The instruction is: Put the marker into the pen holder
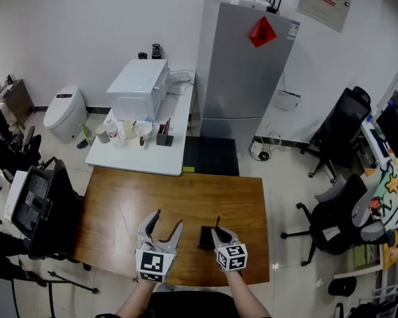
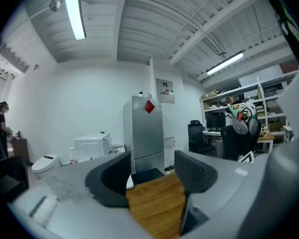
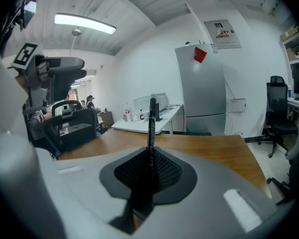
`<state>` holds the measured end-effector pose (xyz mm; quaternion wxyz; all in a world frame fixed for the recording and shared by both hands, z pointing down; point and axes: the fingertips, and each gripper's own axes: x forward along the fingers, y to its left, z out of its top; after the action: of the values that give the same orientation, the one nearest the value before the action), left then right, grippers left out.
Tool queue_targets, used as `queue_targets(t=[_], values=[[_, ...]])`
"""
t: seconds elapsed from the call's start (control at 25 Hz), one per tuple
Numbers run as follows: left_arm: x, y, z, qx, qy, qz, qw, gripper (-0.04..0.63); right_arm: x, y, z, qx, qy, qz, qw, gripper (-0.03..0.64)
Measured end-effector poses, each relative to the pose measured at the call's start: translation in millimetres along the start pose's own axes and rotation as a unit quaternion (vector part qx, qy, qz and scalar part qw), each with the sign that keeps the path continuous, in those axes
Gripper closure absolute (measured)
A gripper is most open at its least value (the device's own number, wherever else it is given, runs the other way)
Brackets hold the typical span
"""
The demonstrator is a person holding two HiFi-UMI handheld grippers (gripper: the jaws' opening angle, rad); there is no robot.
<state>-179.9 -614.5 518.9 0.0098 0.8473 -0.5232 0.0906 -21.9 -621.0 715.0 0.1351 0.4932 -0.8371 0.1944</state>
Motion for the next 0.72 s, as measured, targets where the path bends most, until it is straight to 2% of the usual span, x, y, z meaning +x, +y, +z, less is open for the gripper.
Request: queue_targets(t=[0.52, 0.72], values=[[-5, -11, -3, 0.005, 0.005, -0.008, 0.9999, 0.321, 2, 2, -34, 0.006, 0.046, -0.004, 0.999, 0.572], [-6, -10, -7, 0.004, 0.011, -0.006, 0.9999, 0.321, 4, -1, -41, -0.004, 0.07, -0.026, 0.997, 0.572]])
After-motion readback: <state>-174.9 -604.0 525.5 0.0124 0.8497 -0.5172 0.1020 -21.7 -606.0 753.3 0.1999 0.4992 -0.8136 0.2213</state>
